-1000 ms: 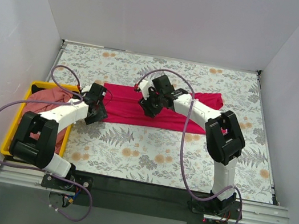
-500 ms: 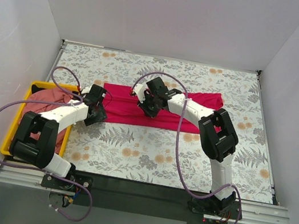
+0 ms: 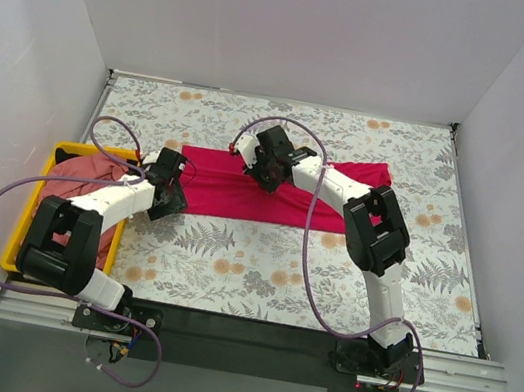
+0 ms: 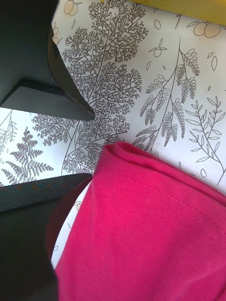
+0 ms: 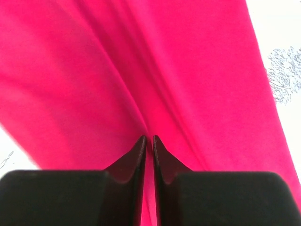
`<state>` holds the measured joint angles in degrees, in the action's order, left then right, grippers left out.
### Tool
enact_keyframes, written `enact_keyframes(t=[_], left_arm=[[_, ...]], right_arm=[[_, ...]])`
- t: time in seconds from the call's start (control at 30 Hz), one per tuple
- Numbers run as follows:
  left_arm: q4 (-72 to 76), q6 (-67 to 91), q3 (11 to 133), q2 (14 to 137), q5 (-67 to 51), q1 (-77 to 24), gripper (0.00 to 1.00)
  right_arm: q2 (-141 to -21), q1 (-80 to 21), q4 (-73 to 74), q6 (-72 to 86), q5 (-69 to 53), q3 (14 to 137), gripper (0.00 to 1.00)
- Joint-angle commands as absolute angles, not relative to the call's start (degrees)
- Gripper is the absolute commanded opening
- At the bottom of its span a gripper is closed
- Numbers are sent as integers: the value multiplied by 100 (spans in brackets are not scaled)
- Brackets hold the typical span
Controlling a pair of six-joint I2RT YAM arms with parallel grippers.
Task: Fold and stack the t-shirts
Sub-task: Fold the tshirt
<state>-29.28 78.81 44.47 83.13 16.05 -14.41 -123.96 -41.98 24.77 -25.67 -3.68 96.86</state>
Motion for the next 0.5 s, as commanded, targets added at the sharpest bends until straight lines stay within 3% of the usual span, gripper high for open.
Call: enact_keyframes(t=[0.0,0.03,0.1,0.23,0.47], left_arm=[[-2970,7849,4474,8068,1626,-1415,48],[-2988,7849,4500,8051,1617,-1415,48],[-3049,7866,4535,8025,1600,-1415,48],[-3173,7928,4850,7963,1407,-1415,48],[-3129,7910,5588,8226,1240,-1415,48]], right_arm=[[-12542,-4113,2470,-2523,-27,10124,18],[-12585,-4087,2470,-2462,8,10273,20],[-12542,-4034,2470,-2251,167,10362,32],[-12157,-3938,2443,-2004,272,10293,39],[-11110,-3315,2303,-1169,-184,9002,38]])
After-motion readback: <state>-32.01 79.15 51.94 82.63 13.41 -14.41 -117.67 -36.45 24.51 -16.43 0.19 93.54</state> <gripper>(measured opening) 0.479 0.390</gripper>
